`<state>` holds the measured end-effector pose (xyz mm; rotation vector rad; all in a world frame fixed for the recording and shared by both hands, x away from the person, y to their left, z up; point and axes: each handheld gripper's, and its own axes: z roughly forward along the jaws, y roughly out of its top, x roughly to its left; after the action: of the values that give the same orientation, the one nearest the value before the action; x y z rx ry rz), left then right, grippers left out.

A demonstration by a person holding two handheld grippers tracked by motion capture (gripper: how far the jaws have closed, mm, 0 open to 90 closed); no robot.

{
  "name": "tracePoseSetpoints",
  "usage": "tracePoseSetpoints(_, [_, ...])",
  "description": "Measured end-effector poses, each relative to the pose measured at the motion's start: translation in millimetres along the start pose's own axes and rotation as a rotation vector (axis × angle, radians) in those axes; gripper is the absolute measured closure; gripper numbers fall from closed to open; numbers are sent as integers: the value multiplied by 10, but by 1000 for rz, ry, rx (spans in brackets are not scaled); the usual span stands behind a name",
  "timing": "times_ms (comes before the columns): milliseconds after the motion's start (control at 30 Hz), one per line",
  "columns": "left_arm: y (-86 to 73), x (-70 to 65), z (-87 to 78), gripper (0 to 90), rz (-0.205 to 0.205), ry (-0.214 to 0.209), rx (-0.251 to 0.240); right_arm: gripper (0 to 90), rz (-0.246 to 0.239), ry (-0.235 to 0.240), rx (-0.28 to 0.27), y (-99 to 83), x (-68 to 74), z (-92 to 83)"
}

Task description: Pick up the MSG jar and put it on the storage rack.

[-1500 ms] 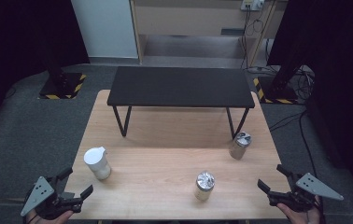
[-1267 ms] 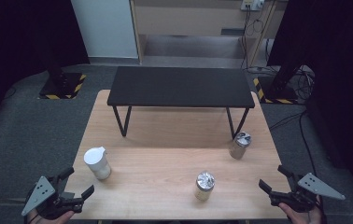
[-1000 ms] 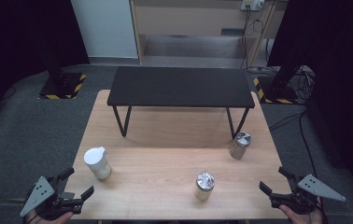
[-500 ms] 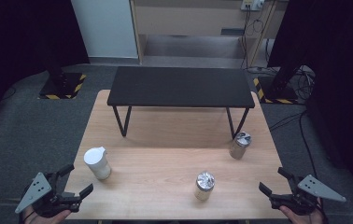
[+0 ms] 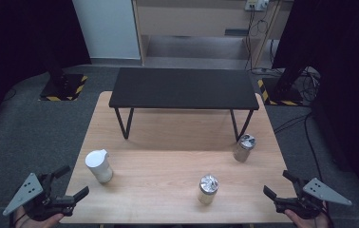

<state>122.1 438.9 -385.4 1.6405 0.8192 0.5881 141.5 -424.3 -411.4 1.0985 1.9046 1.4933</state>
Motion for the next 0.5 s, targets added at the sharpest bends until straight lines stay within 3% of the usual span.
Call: tracePoseSetpoints(500, [194,158,61,0,18,2,57,47,1,-1,-1,-1,4,-1])
